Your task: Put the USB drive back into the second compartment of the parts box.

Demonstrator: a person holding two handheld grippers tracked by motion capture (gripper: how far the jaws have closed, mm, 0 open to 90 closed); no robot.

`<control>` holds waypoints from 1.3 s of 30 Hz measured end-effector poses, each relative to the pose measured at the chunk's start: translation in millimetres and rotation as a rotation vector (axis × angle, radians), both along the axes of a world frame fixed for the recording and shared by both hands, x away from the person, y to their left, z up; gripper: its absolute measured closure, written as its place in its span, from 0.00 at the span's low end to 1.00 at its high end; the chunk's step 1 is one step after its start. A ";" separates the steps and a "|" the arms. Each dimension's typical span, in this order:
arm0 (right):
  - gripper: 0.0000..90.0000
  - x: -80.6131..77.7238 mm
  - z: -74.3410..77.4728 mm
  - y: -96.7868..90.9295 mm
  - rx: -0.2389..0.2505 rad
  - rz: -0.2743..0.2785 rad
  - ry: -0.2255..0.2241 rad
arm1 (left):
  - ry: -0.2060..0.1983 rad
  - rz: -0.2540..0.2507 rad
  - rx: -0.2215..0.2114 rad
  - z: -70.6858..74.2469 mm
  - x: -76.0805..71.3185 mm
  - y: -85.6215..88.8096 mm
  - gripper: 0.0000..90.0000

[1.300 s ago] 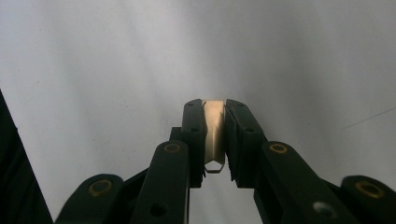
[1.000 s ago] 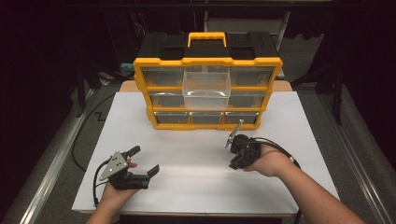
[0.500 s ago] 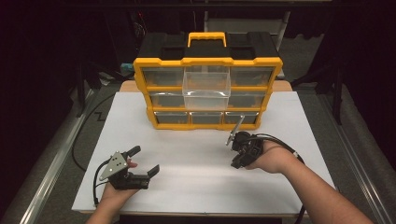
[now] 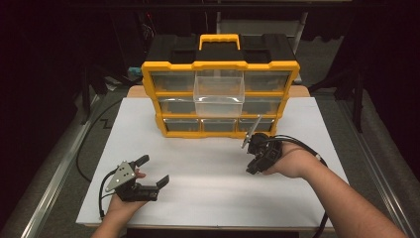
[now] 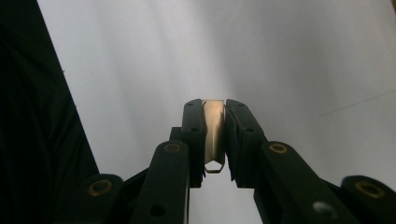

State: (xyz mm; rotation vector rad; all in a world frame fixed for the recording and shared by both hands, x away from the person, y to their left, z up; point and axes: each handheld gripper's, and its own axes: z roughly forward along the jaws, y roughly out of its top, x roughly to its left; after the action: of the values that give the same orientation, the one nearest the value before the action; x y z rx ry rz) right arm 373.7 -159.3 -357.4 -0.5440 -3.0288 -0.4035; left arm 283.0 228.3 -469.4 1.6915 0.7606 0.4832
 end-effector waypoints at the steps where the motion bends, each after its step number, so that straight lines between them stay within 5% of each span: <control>1: 0.89 0.2 2.1 0.0 0.001 0.000 0.005 | 0.000 0.000 0.000 0.0 0.0 -0.1 0.00; 39: 0.89 0.9 64.0 3.9 0.003 0.042 -0.017 | -0.004 -0.007 0.003 -0.2 -0.6 -0.8 0.00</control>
State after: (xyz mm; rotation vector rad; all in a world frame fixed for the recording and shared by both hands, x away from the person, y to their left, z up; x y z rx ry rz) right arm 374.6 -155.3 -293.4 -0.4782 -3.0496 -0.4123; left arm 282.4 227.6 -469.6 1.6944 0.7514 0.4830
